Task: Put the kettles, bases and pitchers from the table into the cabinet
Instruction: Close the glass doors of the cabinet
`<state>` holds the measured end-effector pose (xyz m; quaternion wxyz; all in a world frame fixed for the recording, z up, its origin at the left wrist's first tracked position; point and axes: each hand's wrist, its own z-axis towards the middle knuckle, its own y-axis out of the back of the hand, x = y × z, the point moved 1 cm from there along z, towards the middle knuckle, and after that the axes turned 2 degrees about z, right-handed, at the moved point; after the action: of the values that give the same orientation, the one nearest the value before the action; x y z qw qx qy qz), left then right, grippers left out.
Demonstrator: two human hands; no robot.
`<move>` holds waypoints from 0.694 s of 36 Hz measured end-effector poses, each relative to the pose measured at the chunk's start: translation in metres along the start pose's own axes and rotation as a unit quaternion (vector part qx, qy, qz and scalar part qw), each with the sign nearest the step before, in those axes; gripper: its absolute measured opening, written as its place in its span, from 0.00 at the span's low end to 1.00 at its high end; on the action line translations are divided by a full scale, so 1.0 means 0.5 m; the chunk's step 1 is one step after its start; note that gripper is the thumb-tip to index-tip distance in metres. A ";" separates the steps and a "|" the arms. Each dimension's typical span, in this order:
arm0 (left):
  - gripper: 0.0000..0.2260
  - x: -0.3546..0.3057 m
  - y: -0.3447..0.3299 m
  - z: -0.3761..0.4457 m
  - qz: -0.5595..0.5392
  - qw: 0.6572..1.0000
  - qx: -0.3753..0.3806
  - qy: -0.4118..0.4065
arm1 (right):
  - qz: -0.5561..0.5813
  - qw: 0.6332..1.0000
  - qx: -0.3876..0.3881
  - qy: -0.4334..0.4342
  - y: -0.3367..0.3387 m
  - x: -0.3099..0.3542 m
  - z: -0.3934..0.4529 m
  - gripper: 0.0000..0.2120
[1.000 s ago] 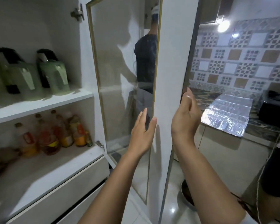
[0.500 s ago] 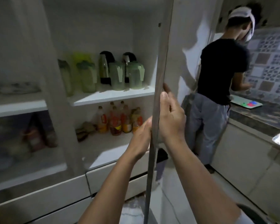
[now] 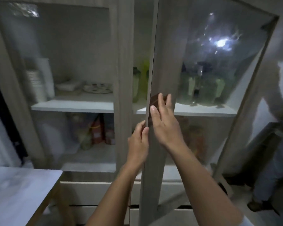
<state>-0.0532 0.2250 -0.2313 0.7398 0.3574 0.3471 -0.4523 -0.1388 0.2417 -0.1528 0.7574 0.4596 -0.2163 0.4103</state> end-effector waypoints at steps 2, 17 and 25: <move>0.15 0.019 -0.002 0.031 0.024 0.999 -0.023 -0.021 | -0.006 1.000 -0.001 0.028 -0.026 -0.020 0.041 0.26; 0.36 0.143 -0.077 0.298 0.221 0.961 -0.118 -0.116 | 0.009 0.986 -0.011 0.165 -0.133 -0.104 0.321 0.28; 0.34 0.162 -0.100 0.358 0.306 0.947 -0.083 -0.039 | 0.008 0.983 -0.007 0.183 -0.158 -0.138 0.390 0.29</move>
<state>-0.0367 0.0233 -0.2198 0.8827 0.3658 0.2283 -0.1869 -0.1036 0.0229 -0.1481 0.7841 0.3699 -0.0801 0.4919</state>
